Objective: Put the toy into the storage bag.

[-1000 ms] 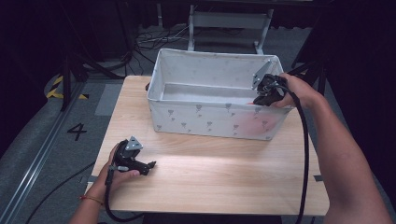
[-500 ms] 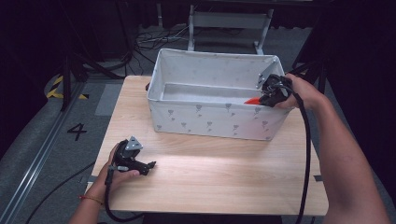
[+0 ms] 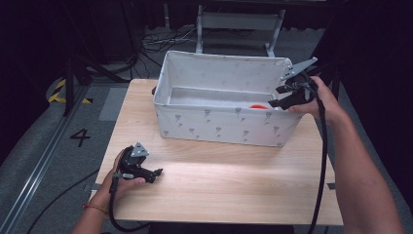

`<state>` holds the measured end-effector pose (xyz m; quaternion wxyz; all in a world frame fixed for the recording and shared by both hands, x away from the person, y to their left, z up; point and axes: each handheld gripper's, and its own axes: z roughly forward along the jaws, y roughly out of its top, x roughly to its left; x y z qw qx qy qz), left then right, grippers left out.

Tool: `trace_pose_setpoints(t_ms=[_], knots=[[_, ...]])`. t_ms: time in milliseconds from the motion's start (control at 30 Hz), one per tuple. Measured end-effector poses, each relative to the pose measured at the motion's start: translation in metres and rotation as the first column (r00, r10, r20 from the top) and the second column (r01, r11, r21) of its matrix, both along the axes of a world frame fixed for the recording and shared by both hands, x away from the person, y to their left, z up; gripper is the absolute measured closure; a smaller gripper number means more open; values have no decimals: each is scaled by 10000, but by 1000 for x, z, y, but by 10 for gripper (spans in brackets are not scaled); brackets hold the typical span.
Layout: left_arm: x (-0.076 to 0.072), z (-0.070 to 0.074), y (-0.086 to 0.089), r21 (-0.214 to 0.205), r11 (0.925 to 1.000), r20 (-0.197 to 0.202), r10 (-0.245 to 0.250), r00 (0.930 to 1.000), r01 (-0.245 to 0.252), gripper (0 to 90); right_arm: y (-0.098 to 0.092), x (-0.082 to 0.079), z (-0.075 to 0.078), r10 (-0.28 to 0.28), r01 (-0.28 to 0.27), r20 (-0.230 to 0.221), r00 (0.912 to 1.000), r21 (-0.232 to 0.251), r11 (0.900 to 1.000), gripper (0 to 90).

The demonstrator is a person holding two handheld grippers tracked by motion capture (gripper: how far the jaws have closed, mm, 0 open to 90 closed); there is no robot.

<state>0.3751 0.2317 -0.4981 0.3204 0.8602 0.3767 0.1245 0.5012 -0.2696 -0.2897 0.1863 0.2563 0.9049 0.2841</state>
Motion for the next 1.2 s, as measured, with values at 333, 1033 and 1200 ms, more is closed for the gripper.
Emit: trace_pose_setpoints(t_ms=[333,1033,1200], knots=[[0,0,0,-14,10000,-4,-47,10000,47,2,-6,-23,5,-1076,955,1054,9886,1131,9890,268],[-4,0,3,9,9999,21,156,9999,-156,5,-30,-88,11,-1794,1493,1900,9653,1624,9754,238],[-5,0,3,6,9997,14,260,9997,-260,5,-35,-100,4,-1885,1622,2071,9600,1377,9771,222]])
